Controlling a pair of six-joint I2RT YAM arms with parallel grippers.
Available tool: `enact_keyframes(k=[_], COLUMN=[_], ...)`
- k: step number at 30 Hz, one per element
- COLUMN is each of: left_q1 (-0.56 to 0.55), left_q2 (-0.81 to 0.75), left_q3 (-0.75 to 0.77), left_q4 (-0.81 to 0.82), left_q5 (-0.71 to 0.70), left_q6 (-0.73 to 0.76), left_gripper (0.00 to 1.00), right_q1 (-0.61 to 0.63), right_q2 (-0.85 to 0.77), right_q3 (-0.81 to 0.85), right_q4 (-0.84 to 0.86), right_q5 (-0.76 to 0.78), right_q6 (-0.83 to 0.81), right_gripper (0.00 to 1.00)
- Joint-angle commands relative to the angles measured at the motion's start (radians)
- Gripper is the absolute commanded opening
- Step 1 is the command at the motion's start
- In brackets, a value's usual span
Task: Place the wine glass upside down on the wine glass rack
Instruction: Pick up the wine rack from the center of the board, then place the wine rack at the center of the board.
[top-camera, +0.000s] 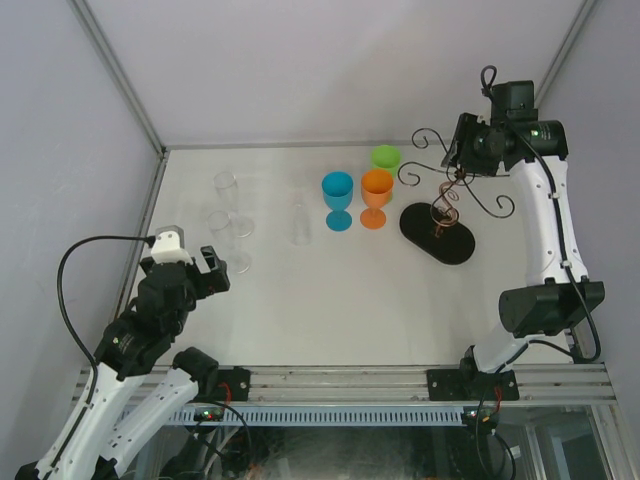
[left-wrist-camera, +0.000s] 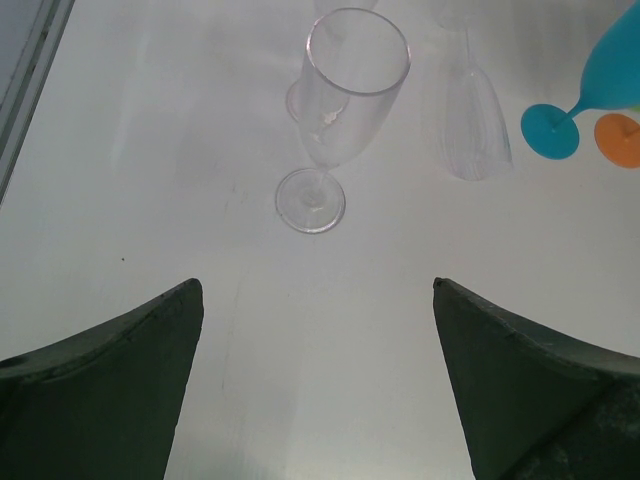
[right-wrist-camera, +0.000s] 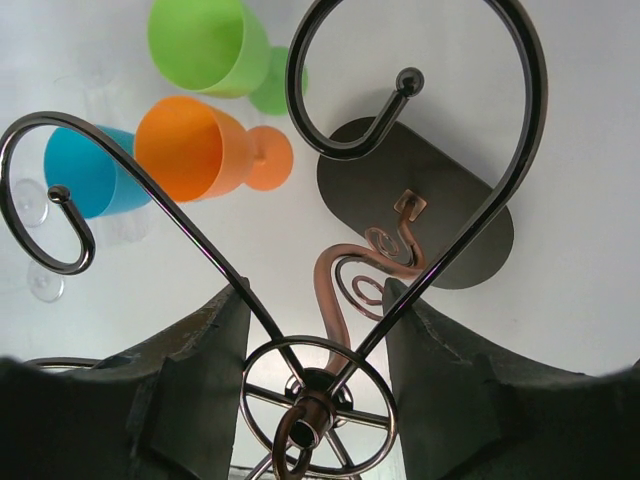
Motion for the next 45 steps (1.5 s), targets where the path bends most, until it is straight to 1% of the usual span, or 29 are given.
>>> enact_keyframes(k=[1,5,10,16,18,24,31,33,39,45], left_q1=[0.010,0.010,0.010,0.010,0.010,0.010,0.009,0.008,0.008,0.008], left_q2=[0.005,0.002,-0.005,-0.017,-0.027,-0.071,-0.074,-0.074,-0.079,-0.088], left_q3=[0.057,0.056,0.056,0.054,0.054,0.048,0.050,0.050,0.051,0.051], left_q4=[0.035,0.037,0.037,0.037,0.036,0.037,0.034,0.033,0.029,0.027], left_q5=[0.000,0.002,-0.005,-0.010,-0.012,-0.035,-0.038,-0.041,-0.045,-0.060], left_q6=[0.012,0.014,0.014,0.012,0.011,0.003,0.000,-0.001,-0.005,-0.007], left_gripper=[1.00,1.00,1.00,1.00,1.00,1.00,1.00,1.00,1.00,1.00], right_q1=[0.015,0.036,0.042,0.041,0.038,0.015,-0.017,-0.025,-0.051,-0.075], right_q2=[-0.069,-0.067,-0.069,-0.016,-0.004,-0.005,-0.006,-0.007,0.007,-0.041], right_q3=[0.097,0.124,0.124,0.100,0.102,0.104,0.089,0.078,0.050,0.079], right_q4=[0.042,-0.007,-0.030,-0.042,-0.033,0.003,0.024,0.036,0.051,0.073], right_q5=[-0.072,-0.080,-0.082,-0.076,-0.072,-0.052,-0.052,-0.055,-0.074,-0.052], right_q6=[0.022,0.012,0.014,0.005,0.007,0.021,0.015,0.015,0.009,0.014], right_gripper=[0.05,0.05,0.07,0.09,0.14,0.40,0.57,0.60,0.62,0.70])
